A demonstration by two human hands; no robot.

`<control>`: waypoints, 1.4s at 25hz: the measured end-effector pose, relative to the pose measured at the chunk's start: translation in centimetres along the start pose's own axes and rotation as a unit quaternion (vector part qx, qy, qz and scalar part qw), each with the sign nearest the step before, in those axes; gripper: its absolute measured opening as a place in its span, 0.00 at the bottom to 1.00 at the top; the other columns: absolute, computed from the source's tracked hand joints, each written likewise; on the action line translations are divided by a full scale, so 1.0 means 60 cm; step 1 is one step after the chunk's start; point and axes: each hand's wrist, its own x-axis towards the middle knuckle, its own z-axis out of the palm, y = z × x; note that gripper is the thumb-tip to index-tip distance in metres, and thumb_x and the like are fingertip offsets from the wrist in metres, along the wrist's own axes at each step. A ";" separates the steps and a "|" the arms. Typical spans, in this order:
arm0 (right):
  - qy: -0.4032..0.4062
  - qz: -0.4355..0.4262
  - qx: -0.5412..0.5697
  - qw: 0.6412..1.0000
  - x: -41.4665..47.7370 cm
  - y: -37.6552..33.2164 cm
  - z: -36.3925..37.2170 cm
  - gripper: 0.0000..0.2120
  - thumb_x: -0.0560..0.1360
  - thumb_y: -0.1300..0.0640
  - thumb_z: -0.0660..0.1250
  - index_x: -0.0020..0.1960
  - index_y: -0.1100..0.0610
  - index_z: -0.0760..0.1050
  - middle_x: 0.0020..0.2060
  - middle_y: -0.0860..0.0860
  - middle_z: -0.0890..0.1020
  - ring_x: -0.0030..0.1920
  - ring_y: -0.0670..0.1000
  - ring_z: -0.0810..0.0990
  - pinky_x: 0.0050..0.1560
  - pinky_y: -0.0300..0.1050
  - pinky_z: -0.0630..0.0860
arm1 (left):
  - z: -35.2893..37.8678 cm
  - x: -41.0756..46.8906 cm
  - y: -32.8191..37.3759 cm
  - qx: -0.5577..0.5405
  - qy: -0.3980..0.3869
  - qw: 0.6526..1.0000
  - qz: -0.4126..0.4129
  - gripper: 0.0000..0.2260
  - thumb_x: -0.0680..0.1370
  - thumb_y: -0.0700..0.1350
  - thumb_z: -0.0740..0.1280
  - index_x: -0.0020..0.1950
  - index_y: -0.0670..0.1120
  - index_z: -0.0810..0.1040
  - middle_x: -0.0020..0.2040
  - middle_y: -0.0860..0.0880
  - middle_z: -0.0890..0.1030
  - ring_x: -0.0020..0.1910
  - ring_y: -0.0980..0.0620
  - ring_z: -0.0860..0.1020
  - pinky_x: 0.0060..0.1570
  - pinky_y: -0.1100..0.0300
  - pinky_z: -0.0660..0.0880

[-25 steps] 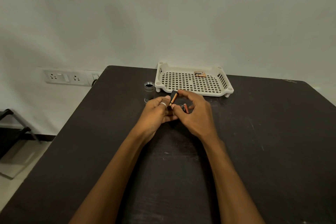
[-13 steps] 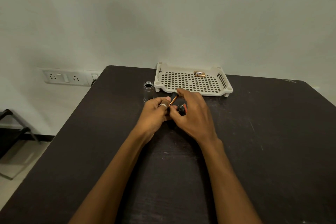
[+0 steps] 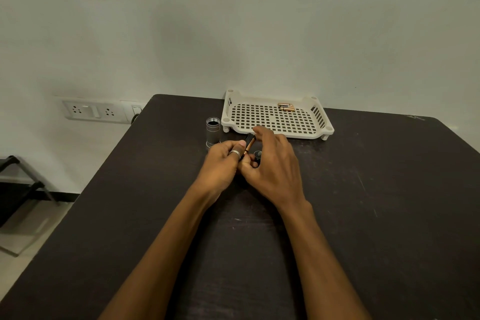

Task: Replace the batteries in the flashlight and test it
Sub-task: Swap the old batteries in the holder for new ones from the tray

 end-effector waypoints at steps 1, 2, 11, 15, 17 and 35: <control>-0.001 0.001 0.013 1.000 0.000 0.001 -0.001 0.27 0.70 0.55 0.71 0.68 0.59 0.73 0.54 0.54 0.82 0.54 0.55 0.79 0.51 0.55 0.80 | 0.000 0.000 0.001 0.003 -0.002 1.000 0.002 0.12 0.84 0.46 0.61 0.53 0.40 0.82 0.42 0.45 0.86 0.42 0.50 0.85 0.43 0.59 0.81; -0.001 0.002 0.024 1.000 -0.001 0.002 -0.002 0.27 0.70 0.56 0.70 0.67 0.59 0.72 0.54 0.54 0.82 0.54 0.54 0.79 0.51 0.55 0.80 | -0.001 0.000 0.001 0.004 -0.004 1.000 0.004 0.13 0.84 0.46 0.61 0.53 0.41 0.82 0.43 0.45 0.86 0.43 0.48 0.85 0.45 0.57 0.82; -0.031 -0.028 0.077 0.996 -0.002 0.026 -0.001 0.21 0.73 0.56 0.74 0.65 0.56 0.79 0.59 0.50 0.82 0.61 0.49 0.77 0.59 0.46 0.77 | 0.003 -0.002 0.004 -0.017 0.006 1.000 -0.013 0.12 0.85 0.45 0.60 0.54 0.41 0.81 0.37 0.50 0.84 0.41 0.55 0.84 0.44 0.60 0.81; -0.038 -0.028 0.099 0.994 -0.001 0.033 0.002 0.18 0.76 0.58 0.74 0.66 0.56 0.81 0.64 0.54 0.82 0.66 0.52 0.77 0.64 0.47 0.76 | 0.005 -0.004 0.008 -0.027 -0.001 1.000 -0.012 0.12 0.85 0.45 0.59 0.55 0.41 0.81 0.37 0.49 0.83 0.39 0.54 0.84 0.42 0.61 0.81; -0.043 -0.030 0.102 0.993 -0.001 0.032 0.003 0.17 0.78 0.57 0.72 0.66 0.55 0.80 0.65 0.54 0.82 0.66 0.51 0.77 0.64 0.45 0.75 | 0.006 -0.005 0.011 -0.036 -0.003 0.999 -0.014 0.13 0.86 0.45 0.58 0.53 0.42 0.81 0.38 0.48 0.84 0.38 0.54 0.84 0.41 0.61 0.81; 0.113 0.360 0.332 0.864 0.022 0.051 -0.010 0.08 0.84 0.55 0.63 0.51 0.56 0.80 0.40 0.51 0.84 0.37 0.47 0.85 0.34 0.38 0.80 | 0.009 -0.008 0.019 -0.070 0.020 0.996 -0.043 0.07 0.85 0.43 0.59 0.55 0.45 0.76 0.36 0.49 0.86 0.38 0.52 0.85 0.37 0.62 0.81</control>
